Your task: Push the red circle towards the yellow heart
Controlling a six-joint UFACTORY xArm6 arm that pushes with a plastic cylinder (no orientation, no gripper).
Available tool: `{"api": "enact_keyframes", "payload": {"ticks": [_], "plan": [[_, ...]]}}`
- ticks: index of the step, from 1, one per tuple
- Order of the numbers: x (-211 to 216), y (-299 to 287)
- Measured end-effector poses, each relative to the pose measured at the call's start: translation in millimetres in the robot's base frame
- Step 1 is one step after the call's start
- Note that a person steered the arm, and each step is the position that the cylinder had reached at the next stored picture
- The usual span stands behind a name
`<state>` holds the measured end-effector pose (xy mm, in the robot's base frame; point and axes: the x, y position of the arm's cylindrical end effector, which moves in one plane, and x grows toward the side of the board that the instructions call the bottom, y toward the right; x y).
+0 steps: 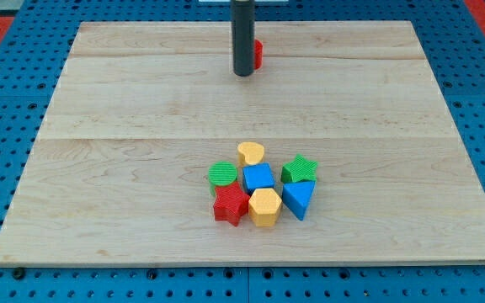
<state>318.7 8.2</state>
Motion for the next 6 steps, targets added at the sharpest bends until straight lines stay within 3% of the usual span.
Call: {"api": "enact_keyframes", "payload": {"ticks": [2,3,4,6], "plan": [[-63.6,-50.4],[-93.8,-37.4],[-79.5,0.7],[50.7,33.7]]}}
